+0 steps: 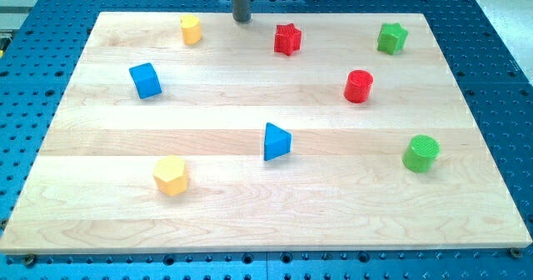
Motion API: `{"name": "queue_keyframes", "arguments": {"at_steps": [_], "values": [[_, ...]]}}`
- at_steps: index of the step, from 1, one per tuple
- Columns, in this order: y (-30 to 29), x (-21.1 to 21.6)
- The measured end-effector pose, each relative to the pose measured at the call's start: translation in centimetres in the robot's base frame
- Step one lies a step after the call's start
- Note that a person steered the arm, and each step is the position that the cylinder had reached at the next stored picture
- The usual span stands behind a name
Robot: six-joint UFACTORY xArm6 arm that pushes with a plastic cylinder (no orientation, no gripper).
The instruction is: Push the red star towards the red circle
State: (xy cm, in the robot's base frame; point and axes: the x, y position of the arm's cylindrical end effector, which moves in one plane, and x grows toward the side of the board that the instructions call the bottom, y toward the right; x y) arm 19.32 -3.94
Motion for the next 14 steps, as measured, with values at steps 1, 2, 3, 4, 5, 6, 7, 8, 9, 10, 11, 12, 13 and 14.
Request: {"name": "queue_keyframes", "arguments": {"at_steps": [1,2,3,4,5,6,7,8,9,10,11,12,13,14], "values": [[0.0,0.0],[0.0,0.0],[0.0,0.0],[-0.5,0.9],[2.0,2.5],[5.0,2.6],[10.0,7.3],[14.7,11.9],[12.5,8.7],[9.3,8.8],[9.1,12.7],[12.5,13.8],[12.3,11.8],[13.5,11.7]]}}
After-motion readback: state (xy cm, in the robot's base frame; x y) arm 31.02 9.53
